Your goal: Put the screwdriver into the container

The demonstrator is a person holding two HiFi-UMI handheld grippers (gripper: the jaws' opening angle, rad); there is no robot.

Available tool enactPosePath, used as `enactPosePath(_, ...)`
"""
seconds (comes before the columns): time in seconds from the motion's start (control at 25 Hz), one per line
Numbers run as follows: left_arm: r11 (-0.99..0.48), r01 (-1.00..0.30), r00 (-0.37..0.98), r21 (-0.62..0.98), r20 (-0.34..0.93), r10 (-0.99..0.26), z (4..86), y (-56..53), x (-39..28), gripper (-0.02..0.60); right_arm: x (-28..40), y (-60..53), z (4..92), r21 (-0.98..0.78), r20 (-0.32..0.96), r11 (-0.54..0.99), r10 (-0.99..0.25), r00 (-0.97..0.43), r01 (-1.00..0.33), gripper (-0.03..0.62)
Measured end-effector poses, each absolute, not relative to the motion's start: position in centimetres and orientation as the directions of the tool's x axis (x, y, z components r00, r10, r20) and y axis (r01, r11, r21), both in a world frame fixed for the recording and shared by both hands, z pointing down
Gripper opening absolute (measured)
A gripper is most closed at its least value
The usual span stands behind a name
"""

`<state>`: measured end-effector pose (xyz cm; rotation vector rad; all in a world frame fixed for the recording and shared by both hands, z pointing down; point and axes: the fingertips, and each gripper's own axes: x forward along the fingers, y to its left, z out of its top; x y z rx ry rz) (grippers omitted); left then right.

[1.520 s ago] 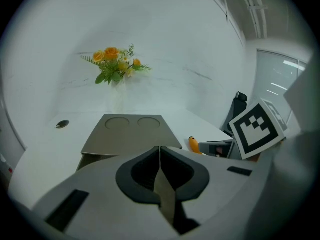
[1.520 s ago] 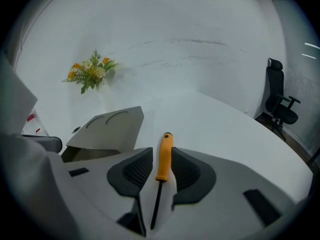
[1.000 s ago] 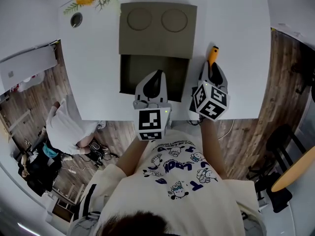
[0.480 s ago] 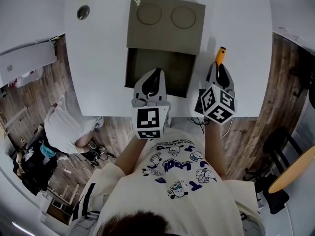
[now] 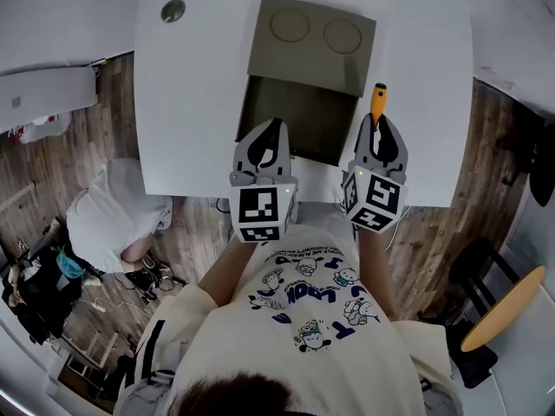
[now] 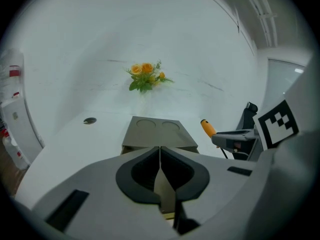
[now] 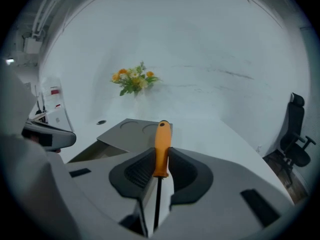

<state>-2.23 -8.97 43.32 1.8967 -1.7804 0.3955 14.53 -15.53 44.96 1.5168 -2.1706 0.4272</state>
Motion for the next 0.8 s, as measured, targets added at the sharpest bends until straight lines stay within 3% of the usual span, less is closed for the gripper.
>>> enactPosePath(0.44, 0.139, -0.976, -0.029, 0.168, 0.533, -0.846, 43.4, -6.2, -6.5, 0.022, 6.0, -14.3, 45.8, 0.072, 0.52, 0.635, -0.682, -0.515, -0.769, 0.097)
enactPosePath(0.8, 0.241, -0.953, -0.104, 0.182, 0.553, -0.827, 44.5, -5.4, -9.6, 0.022, 1.6, -14.1, 47.9, 0.061, 0.576, 0.742, -0.572, -0.583, -0.668, 0.097)
